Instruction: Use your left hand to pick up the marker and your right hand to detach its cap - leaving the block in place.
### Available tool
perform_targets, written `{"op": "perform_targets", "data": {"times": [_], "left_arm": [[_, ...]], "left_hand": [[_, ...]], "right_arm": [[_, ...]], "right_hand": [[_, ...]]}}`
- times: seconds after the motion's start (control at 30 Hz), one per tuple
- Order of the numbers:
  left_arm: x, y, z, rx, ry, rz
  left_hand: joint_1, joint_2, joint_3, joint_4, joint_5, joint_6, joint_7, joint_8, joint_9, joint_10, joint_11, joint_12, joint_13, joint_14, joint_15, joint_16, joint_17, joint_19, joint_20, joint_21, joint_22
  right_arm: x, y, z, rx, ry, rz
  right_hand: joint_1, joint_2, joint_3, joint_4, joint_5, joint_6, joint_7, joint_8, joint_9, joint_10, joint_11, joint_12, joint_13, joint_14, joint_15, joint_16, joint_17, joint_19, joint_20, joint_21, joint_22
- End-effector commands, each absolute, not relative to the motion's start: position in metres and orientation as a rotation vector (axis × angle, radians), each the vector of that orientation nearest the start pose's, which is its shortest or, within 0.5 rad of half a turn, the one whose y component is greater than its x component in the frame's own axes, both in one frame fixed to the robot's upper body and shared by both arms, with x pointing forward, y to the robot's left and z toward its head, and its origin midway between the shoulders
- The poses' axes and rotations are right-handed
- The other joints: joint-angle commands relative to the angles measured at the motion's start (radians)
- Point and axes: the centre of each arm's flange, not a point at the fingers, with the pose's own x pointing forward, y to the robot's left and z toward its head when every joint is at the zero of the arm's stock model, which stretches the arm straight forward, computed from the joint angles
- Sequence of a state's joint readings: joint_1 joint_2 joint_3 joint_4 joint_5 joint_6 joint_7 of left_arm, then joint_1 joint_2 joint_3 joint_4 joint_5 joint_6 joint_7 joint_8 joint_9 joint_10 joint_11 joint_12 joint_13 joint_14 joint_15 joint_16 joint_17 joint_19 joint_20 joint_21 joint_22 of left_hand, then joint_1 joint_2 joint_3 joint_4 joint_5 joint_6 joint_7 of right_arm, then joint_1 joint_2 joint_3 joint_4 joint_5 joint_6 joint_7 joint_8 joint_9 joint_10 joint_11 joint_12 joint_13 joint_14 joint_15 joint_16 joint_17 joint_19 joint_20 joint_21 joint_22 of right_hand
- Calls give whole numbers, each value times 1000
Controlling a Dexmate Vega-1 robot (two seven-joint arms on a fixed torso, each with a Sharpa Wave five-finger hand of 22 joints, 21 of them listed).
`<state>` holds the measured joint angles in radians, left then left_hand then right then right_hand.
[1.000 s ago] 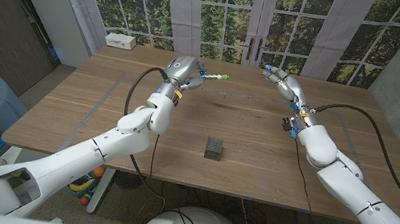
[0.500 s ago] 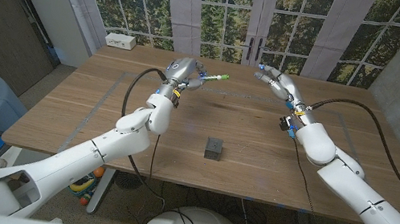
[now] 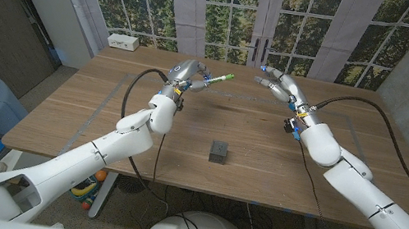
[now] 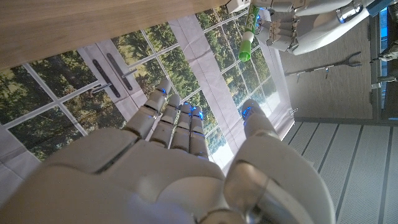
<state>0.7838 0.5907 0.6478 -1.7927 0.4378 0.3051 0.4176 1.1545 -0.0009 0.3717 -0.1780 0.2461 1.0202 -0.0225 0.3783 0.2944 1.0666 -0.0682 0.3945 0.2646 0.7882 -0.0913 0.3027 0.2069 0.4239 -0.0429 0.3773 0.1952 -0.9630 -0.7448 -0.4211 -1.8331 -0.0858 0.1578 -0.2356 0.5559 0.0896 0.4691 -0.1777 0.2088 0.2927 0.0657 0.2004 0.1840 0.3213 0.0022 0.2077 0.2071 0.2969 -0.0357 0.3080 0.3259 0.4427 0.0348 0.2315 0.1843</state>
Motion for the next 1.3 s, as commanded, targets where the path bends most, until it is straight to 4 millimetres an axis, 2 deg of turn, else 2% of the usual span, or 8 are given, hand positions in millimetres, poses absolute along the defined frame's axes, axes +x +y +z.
{"op": "perform_targets", "data": {"times": [0.03, 0.23, 0.3, 0.37, 0.53, 0.87, 1.07, 1.3], "left_arm": [[587, 162, 44, 945, -796, 186], [588, 160, 46, 942, -793, 168], [589, 160, 47, 944, -790, 164], [589, 159, 47, 944, -787, 160], [591, 157, 48, 950, -781, 150], [592, 153, 51, 966, -763, 118], [592, 151, 51, 968, -757, 109], [593, 150, 51, 957, -746, 99]], "left_hand": [[67, 66, -2, 0, 9, 2, 8, -5, 2, 149, -134, 3, 15, 12, -150, 1, 5, 7, -10, 6, 3], [68, 65, -3, 0, 10, 1, 9, -8, 1, 148, -134, 2, 14, 12, -150, 0, 5, 6, -8, 6, 3], [69, 65, -4, 0, 11, 2, 9, -8, 1, 148, -134, 2, 15, 12, -150, -1, 4, 5, -9, 6, 3], [69, 65, -4, 0, 11, 2, 9, -9, 0, 148, -134, 1, 15, 12, -150, -1, 5, 5, -8, 6, 3], [70, 65, -6, 0, 13, 3, 10, -10, -1, 147, -134, 1, 16, 11, -150, -2, 4, 4, -8, 6, 3], [71, 66, -9, 1, 15, 2, 7, -13, -2, 146, -134, -1, 17, 11, -149, -4, 5, 1, -7, 6, 3], [72, 66, -11, 1, 17, 4, 8, -15, -4, 146, -134, -1, 18, 11, -149, -5, 5, 0, -6, 7, 3], [73, 66, -12, 1, 18, 3, 8, -17, -5, 147, -134, -1, 19, 10, -149, -6, 6, -1, -5, 7, 3]], "right_arm": [[542, -206, 31, -832, -920, 90], [542, -199, 33, -864, -923, 78], [542, -198, 34, -873, -925, 70], [542, -196, 35, -881, -928, 62], [542, -191, 36, -901, -938, 53], [545, -184, 37, -917, -947, 55], [549, -180, 35, -918, -947, 49], [551, -175, 34, -918, -952, 30]], "right_hand": [[20, -5, -5, 2, -3, 7, -7, 5, 3, 12, -4, 8, 3, 28, -2, 16, 10, 17, 7, 10, 5], [36, -6, -9, 3, -6, 33, -19, 15, 4, 28, -20, 13, 7, 37, -16, 27, 21, 25, 4, 15, 8], [39, -9, -12, 3, -9, 41, -19, 17, 4, 36, -18, 16, 8, 40, -20, 31, 24, 27, 5, 16, 9], [47, -15, -16, 3, -14, 59, -24, 24, 5, 50, -29, 22, 11, 45, -28, 37, 30, 29, 4, 18, 10], [80, -22, -24, 1, -24, 90, -28, 33, 7, 68, -37, 28, 18, 94, -49, 71, 51, 63, -2, 34, 14], [140, -13, -32, 2, -28, 133, -35, 44, 10, 111, -41, 43, 31, 167, -76, 138, 102, 104, -20, 60, 23], [179, -13, -37, -2, -28, 157, -34, 50, 11, 132, -46, 52, 38, 181, -82, 165, 131, 124, -31, 74, 27], [225, -11, -41, -4, -28, 186, -39, 58, 13, 156, -51, 62, 47, 209, -104, 203, 165, 148, -37, 92, 31]]}}
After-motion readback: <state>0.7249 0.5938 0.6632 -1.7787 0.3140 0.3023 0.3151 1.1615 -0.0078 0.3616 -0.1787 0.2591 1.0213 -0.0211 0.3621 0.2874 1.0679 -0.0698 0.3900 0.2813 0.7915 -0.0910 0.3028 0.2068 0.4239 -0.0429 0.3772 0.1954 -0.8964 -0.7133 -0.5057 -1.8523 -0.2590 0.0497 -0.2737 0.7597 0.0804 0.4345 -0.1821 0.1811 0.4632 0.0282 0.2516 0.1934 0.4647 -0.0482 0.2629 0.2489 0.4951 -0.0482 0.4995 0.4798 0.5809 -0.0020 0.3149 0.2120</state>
